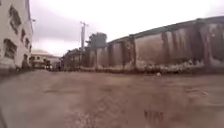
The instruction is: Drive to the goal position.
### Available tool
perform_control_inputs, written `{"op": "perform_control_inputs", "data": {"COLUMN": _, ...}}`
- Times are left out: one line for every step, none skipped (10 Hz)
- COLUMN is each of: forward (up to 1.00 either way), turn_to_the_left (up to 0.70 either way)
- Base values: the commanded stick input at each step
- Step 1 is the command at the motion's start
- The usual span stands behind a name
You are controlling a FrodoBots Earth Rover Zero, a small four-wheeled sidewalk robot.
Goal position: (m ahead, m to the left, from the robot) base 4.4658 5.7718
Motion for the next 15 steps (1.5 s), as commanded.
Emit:
{"op": "perform_control_inputs", "data": {"forward": 0.85, "turn_to_the_left": -0.32}}
{"op": "perform_control_inputs", "data": {"forward": 0.85, "turn_to_the_left": -0.09}}
{"op": "perform_control_inputs", "data": {"forward": 0.85, "turn_to_the_left": 0.00}}
{"op": "perform_control_inputs", "data": {"forward": 0.85, "turn_to_the_left": 0.00}}
{"op": "perform_control_inputs", "data": {"forward": 0.85, "turn_to_the_left": 0.00}}
{"op": "perform_control_inputs", "data": {"forward": 0.85, "turn_to_the_left": 0.00}}
{"op": "perform_control_inputs", "data": {"forward": 0.85, "turn_to_the_left": 0.00}}
{"op": "perform_control_inputs", "data": {"forward": 0.85, "turn_to_the_left": 0.00}}
{"op": "perform_control_inputs", "data": {"forward": 0.00, "turn_to_the_left": 0.00}}
{"op": "perform_control_inputs", "data": {"forward": 0.00, "turn_to_the_left": 0.00}}
{"op": "perform_control_inputs", "data": {"forward": 0.00, "turn_to_the_left": 0.00}}
{"op": "perform_control_inputs", "data": {"forward": 0.00, "turn_to_the_left": 0.00}}
{"op": "perform_control_inputs", "data": {"forward": 0.00, "turn_to_the_left": 0.00}}
{"op": "perform_control_inputs", "data": {"forward": 0.00, "turn_to_the_left": 0.00}}
{"op": "perform_control_inputs", "data": {"forward": 0.00, "turn_to_the_left": 0.00}}
